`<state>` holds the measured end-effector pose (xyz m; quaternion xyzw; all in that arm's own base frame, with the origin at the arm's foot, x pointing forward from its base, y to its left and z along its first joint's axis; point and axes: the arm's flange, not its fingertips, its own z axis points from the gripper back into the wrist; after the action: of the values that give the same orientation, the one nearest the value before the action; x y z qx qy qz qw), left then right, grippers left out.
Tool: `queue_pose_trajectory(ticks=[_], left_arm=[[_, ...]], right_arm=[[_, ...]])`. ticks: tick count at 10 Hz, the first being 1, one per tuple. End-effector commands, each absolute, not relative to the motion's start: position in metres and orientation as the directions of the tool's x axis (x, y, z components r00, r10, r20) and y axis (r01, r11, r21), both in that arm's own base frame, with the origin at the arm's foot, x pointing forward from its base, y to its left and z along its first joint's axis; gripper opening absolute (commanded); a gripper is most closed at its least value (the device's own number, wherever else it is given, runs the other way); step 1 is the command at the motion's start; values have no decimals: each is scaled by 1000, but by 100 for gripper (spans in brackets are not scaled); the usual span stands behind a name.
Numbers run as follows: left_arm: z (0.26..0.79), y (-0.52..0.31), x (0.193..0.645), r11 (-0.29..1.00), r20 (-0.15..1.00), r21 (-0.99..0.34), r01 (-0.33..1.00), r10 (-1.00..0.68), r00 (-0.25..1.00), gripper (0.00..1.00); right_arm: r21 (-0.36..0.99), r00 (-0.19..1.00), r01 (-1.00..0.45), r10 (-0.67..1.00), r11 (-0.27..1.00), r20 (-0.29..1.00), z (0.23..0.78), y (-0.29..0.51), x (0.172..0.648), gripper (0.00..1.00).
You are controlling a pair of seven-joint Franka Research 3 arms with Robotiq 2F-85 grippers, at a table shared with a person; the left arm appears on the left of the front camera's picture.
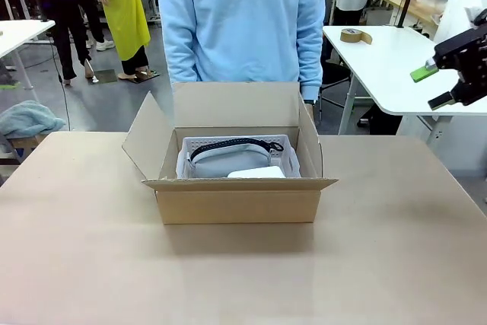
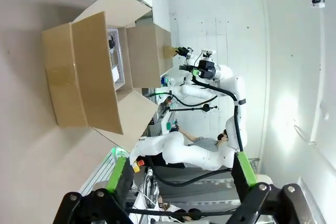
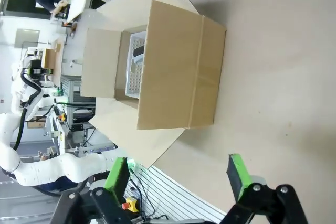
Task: Pack the gift set into the box.
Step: Press and hold the closed box until the human finishes sealing it.
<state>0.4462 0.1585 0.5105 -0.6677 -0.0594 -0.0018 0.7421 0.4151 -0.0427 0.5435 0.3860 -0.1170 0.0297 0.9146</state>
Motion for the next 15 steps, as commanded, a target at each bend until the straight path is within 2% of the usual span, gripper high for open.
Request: queue_pose_trajectory(ticks=[1,15], left_arm=[[494,153,444,112,88,-991,78,88,992,100],[494,153,444,112,88,-991,78,88,992,100]], right_arm=[[695,973,-123,-52,708,225,537,-49,413,100],[695,973,-123,-52,708,225,537,-49,413,100]])
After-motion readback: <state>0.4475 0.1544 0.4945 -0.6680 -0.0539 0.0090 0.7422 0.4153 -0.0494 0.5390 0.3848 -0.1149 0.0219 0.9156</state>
